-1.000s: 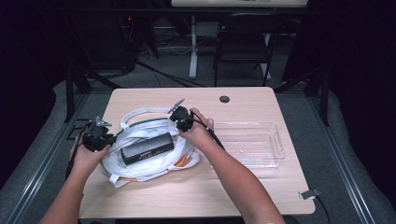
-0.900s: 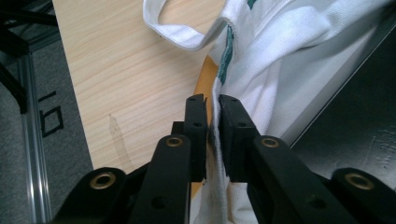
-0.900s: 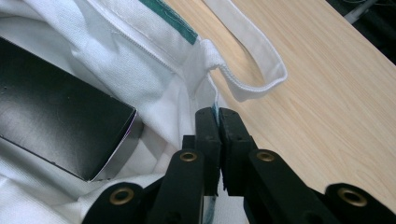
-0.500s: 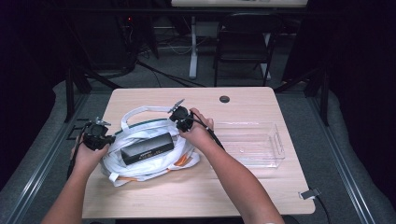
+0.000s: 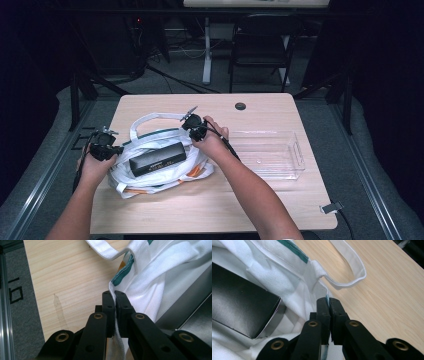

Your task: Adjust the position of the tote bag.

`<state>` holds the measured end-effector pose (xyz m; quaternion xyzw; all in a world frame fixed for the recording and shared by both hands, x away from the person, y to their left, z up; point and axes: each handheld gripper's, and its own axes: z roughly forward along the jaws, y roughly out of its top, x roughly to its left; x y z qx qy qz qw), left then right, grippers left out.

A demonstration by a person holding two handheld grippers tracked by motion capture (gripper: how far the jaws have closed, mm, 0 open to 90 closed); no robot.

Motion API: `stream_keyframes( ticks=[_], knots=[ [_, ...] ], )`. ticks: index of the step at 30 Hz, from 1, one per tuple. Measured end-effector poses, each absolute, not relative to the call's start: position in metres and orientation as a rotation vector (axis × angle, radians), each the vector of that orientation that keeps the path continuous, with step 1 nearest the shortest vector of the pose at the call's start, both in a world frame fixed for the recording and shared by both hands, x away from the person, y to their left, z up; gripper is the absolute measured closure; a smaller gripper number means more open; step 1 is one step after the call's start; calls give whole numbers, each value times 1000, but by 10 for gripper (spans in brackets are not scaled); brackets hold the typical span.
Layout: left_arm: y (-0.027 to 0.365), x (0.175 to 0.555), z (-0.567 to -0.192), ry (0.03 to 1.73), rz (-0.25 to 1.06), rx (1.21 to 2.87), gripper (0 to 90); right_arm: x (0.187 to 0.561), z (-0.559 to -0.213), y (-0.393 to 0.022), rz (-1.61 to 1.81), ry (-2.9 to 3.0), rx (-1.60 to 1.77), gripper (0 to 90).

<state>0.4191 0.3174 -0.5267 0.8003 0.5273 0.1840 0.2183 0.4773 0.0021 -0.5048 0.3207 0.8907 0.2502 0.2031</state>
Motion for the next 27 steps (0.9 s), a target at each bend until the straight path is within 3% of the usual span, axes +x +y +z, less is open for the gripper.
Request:
stream_keyframes(
  ticks=[16,27],
  knots=[
    [319,419,-524,1435,498,2223,865,477,-506,4,697,2479,913,874],
    [321,414,-501,1376,537,2209,670,475,-503,2,708,2488,901,835]
  ],
)
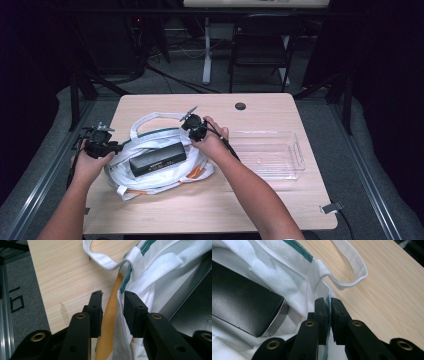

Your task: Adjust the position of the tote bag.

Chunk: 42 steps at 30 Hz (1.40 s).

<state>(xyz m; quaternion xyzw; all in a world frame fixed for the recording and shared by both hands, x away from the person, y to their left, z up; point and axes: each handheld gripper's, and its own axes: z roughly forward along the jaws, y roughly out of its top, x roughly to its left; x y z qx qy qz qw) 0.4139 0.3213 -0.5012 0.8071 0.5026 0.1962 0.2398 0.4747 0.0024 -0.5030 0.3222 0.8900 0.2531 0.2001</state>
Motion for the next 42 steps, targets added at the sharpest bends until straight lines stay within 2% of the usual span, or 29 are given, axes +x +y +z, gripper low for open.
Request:
stream_keyframes(
  ticks=[11,16,29,42],
  knots=[
    [321,412,-494,1373,566,2216,614,468,-492,2,799,2469,908,674],
    [323,410,-492,1378,571,2205,596,464,-485,-1,828,2466,904,644],
    [318,401,-480,1334,598,2198,571,443,-461,-9,906,2472,923,651],
    [305,392,-464,1251,636,2238,560,421,-451,-38,1002,2466,924,656]
  ],
)
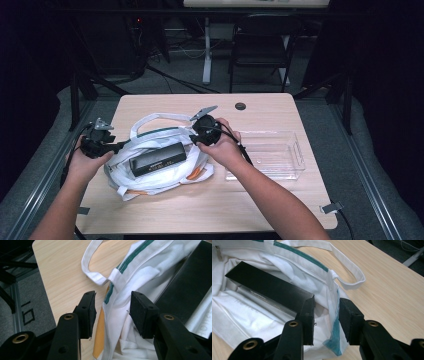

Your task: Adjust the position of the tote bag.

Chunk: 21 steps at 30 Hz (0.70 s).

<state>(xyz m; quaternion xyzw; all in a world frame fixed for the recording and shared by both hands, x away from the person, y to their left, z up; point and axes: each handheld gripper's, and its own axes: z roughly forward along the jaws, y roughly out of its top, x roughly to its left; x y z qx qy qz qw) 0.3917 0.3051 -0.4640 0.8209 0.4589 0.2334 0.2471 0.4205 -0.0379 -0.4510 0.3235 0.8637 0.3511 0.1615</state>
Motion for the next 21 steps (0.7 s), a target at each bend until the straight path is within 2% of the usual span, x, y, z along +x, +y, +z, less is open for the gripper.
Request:
stream_keyframes(
  ticks=[21],
  knots=[
    [282,382,-459,1123,628,2314,537,368,-451,-70,1076,2447,867,655]
  ],
)
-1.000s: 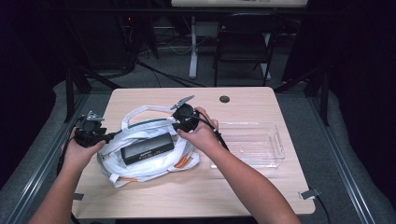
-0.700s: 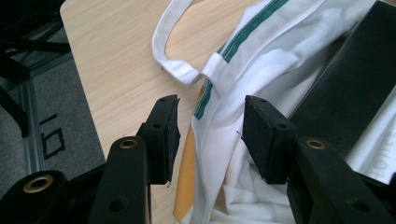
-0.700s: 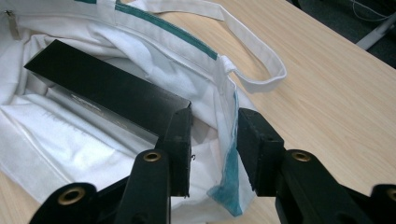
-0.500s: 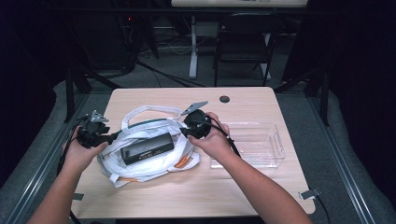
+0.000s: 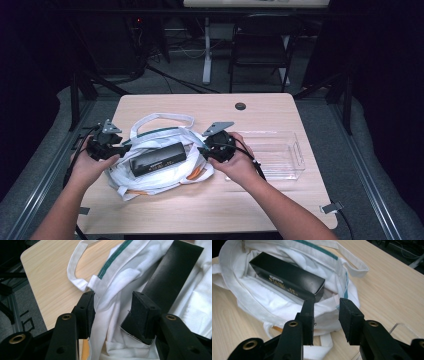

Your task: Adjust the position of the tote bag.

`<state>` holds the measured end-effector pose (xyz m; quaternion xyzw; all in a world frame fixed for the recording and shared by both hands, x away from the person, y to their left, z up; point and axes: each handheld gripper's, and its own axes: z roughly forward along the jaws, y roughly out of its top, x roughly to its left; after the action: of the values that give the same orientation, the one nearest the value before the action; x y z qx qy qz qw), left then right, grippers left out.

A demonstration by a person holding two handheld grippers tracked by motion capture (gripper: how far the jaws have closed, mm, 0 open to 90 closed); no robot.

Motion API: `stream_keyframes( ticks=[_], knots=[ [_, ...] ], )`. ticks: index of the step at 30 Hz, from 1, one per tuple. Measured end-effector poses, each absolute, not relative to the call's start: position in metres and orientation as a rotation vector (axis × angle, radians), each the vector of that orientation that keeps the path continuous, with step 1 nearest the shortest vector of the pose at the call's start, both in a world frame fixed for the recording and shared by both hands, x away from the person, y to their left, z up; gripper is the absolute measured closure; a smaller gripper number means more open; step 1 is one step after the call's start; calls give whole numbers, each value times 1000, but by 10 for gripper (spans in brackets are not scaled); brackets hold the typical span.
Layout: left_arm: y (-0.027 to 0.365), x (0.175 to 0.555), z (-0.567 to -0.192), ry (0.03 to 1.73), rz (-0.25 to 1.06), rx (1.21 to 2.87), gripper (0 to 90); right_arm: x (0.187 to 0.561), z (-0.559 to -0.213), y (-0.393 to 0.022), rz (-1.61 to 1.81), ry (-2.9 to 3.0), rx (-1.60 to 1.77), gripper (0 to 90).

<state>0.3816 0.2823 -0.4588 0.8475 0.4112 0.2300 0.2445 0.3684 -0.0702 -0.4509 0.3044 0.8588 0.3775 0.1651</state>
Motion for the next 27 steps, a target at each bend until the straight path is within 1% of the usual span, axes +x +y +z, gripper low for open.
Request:
stream_keyframes(
  ticks=[9,19,21,27],
  knots=[
    [277,381,-458,1066,619,2338,501,352,-464,-82,1052,2460,874,638],
    [266,383,-466,879,510,2464,399,341,-479,-93,1048,2431,877,601],
    [264,384,-468,859,510,2490,396,339,-480,-96,1045,2420,877,600],
    [258,388,-474,783,457,2561,392,337,-485,-106,1057,2408,907,594]
  ],
)
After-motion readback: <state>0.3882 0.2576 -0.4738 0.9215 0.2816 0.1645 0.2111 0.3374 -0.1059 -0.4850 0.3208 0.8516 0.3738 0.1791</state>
